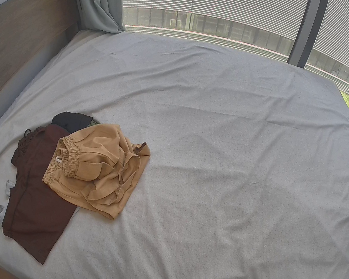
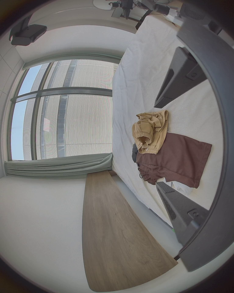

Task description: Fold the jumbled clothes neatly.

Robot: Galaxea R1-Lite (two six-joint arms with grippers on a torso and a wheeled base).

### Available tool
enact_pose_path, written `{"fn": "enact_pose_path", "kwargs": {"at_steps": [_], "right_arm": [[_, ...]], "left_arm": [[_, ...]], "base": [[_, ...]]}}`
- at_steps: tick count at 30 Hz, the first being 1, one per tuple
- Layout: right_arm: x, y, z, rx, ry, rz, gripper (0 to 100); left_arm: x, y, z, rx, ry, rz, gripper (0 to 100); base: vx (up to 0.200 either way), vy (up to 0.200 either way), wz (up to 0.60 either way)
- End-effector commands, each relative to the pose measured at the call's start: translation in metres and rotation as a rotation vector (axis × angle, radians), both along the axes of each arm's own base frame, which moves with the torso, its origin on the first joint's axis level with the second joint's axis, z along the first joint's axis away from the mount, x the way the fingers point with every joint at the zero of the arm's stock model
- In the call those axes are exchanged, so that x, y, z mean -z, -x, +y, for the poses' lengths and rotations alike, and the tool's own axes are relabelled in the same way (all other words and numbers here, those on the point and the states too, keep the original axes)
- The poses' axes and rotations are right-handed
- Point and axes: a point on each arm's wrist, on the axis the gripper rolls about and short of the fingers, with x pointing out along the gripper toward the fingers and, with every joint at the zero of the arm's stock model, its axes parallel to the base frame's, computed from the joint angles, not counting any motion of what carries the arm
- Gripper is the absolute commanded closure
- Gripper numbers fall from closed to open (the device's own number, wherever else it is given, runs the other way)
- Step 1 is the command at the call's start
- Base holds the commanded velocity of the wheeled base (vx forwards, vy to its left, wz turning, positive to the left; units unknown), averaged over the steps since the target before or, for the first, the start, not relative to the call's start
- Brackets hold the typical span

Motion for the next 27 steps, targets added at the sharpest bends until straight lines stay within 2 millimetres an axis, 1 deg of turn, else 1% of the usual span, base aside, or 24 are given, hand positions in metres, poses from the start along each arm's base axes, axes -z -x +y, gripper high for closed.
{"fn": "enact_pose_path", "kwargs": {"at_steps": [1,19,20,21,22,23,24,27], "right_arm": [[0.005,0.000,0.000,-0.001,0.001,0.001,0],[0.005,0.000,0.000,-0.001,0.000,0.000,0],[0.005,0.000,0.000,-0.001,0.000,0.001,0],[0.005,0.000,0.000,-0.001,-0.002,0.001,0],[0.005,0.000,0.000,-0.001,-0.002,0.000,0],[0.005,0.000,0.000,-0.001,-0.002,0.001,0],[0.005,0.000,0.000,-0.001,0.001,0.000,0],[0.005,0.000,0.000,-0.001,0.001,0.000,0]], "left_arm": [[0.005,0.000,0.000,0.000,0.002,0.001,0],[0.004,0.000,0.000,0.012,-0.008,-0.011,0],[0.000,0.000,0.000,0.009,-0.005,-0.042,0],[-0.009,0.002,0.000,0.007,-0.002,-0.095,0],[-0.022,0.005,0.000,0.004,-0.002,-0.149,0],[-0.024,0.005,0.000,0.004,-0.002,-0.155,0],[-0.037,0.005,0.000,0.012,0.002,-0.158,0],[-0.037,-0.001,0.000,0.029,0.005,-0.103,0]], "base": [[0.000,0.000,0.00],[0.000,0.000,0.00],[0.000,0.000,0.00],[0.000,0.000,0.00],[0.000,0.000,0.00],[0.000,0.000,0.00],[0.000,0.000,0.00],[0.000,0.000,0.00]]}}
